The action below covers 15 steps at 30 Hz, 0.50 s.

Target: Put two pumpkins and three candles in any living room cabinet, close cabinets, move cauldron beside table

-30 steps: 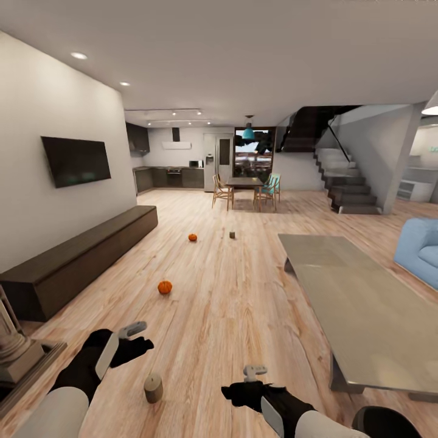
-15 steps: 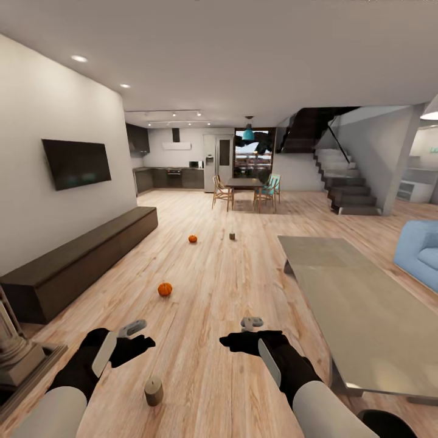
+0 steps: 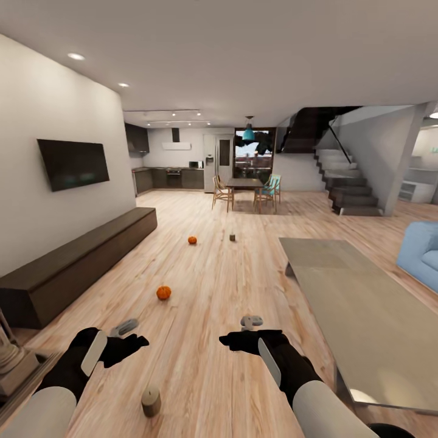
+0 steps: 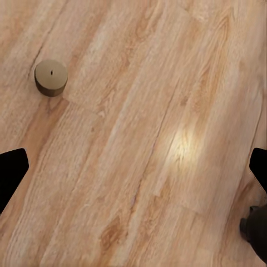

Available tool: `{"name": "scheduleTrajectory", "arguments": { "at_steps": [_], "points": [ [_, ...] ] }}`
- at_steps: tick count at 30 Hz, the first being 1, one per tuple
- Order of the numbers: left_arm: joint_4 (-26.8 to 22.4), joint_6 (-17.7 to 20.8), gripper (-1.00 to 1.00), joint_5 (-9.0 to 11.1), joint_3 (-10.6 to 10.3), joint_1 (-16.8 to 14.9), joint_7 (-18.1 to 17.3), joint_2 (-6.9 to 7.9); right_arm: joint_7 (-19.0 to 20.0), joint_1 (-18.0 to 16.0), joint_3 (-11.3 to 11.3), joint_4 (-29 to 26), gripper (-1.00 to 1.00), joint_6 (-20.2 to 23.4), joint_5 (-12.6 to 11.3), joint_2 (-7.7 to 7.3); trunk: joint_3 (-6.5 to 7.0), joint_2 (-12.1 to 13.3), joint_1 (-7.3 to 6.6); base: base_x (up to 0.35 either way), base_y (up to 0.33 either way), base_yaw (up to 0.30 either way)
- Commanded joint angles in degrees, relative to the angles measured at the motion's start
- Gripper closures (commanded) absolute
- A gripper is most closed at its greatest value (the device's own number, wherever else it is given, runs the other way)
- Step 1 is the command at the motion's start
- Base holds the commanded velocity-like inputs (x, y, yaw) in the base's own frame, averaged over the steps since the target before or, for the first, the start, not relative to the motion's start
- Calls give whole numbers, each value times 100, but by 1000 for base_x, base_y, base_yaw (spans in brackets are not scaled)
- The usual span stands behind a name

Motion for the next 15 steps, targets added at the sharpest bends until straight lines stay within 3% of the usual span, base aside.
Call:
{"name": "scheduleTrajectory", "arguments": {
  "at_steps": [1,15],
  "points": [
    [-5,29,-100,16,9,-4,2,-3,-13,-3,4,-9,-100,32,-47,0,-7,-3,3,332,0,0],
    [-4,29,-100,18,8,-4,2,-6,-3,-3,12,-8,-100,32,-47,0,-7,-3,3,340,0,0]
  ]
}}
